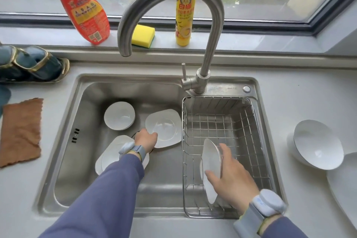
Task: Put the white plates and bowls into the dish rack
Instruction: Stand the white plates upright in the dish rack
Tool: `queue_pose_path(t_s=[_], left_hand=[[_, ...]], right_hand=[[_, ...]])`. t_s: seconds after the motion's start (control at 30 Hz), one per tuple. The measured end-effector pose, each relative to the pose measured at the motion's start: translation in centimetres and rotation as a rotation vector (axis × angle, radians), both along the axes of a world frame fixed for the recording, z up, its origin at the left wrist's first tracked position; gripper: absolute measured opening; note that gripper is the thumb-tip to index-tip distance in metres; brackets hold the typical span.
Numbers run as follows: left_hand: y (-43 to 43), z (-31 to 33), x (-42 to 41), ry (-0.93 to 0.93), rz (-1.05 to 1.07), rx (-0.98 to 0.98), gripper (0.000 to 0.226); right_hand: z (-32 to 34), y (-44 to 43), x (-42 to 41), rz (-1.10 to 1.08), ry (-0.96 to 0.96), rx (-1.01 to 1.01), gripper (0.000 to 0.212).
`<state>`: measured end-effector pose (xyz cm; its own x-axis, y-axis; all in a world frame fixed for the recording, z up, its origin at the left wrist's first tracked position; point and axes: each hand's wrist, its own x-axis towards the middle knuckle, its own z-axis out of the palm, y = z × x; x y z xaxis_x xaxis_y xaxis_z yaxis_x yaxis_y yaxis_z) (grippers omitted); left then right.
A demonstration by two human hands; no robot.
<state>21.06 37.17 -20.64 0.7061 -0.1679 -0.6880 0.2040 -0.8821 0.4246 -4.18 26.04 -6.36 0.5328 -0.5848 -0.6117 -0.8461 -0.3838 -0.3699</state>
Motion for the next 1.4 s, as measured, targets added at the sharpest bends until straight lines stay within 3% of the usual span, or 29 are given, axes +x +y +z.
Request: queue_pose_path(t_s=[0.1,0.27,0.53,0.7,0.93,1.03,1.17,1.33,1.4], left_hand=[[-0.4,-1.5,0.7,0.005,0.003,0.052,0.040],[-1.6,-2.4,0.7,-0.027,-0.043,0.265,0.043],[-2.5,-3.8,1.3,-0.022,-0.053,0.336,0.034],[-1.3,-3.4,2.0,0.067,0.018,0.174,0.031],[3.0,1.7,3.1,-0.059,-0.049,0.086,0.039],[6.0,5.2,2.8,-0.026,0.155,-0.123,0.036],[8.8,9.6,1.3,0.113,0.421,-0.379,0.028],[8.6,14.4,-1.6,0.168,0.451,-0.581,0.023],[7.4,15.9,-3.4,0.215,0.419,-0.664,0.027]], right_hand=[[1.1,-0.1,0.0,-0.026,-0.105,-0.111,0.075],[1.4,-0.9,0.9,-0.078,-0.300,-0.171,0.049],[0.5,-2.3,2.3,-0.035,-0.376,-0.173,0.037],[0.5,-2.5,2.2,-0.024,-0.414,-0.172,0.033],[1.5,-1.4,2.7,0.140,-0.423,-0.199,0.025],[2.5,-0.4,3.4,0.169,-0.469,-0.201,0.020],[3.7,0.9,4.4,0.132,-0.510,-0.055,0.030],[4.8,2.3,5.8,0.048,-0.464,0.067,0.073],[4.9,2.1,6.3,-0.042,-0.476,0.187,0.069]])
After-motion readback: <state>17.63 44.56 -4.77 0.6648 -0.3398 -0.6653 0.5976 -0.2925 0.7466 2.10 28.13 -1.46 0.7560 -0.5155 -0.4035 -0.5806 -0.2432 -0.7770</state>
